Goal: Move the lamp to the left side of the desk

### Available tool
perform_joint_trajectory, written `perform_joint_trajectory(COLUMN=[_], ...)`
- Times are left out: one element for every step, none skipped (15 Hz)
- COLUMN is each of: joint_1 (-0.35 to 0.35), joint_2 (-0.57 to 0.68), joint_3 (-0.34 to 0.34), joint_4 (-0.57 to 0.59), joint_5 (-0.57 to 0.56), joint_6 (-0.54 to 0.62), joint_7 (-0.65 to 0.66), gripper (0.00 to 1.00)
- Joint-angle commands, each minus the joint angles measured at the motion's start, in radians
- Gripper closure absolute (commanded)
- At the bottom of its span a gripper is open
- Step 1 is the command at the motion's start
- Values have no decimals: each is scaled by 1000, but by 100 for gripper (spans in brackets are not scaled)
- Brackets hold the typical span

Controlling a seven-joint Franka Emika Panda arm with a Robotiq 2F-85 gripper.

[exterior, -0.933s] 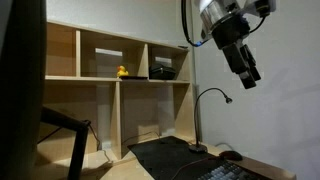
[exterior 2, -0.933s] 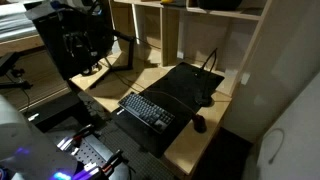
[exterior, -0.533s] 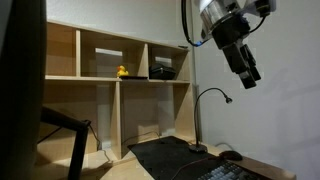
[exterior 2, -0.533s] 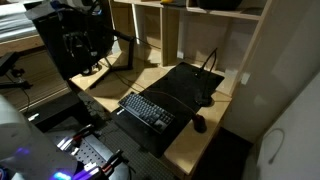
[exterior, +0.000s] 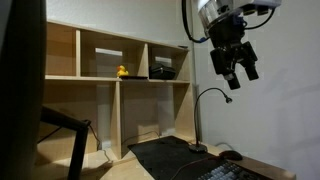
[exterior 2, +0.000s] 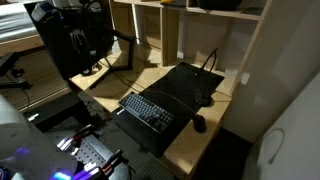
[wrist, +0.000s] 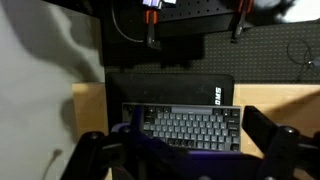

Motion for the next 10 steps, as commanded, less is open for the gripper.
perform_joint_trajectory(joint_1=[-35,-16,-18,-17,-17,-17,-24,-39,-55,-60], joint_2=[8,0,-1,-1,-1,-1,0,-5,-15,-12], joint_3=[15,10,11,11,11,11,19,33,44,45], joint_4=[-1,2,2,2,2,2,3,-2,-15,-16], joint_5=[70,36,41,41,41,41,27,21,23,35], joint_6=[59,26,29,29,29,29,24,37,85,116], joint_7=[163,94,106,105,105,105,118,173,247,291], gripper=[0,0,0,0,0,0,0,0,0,0])
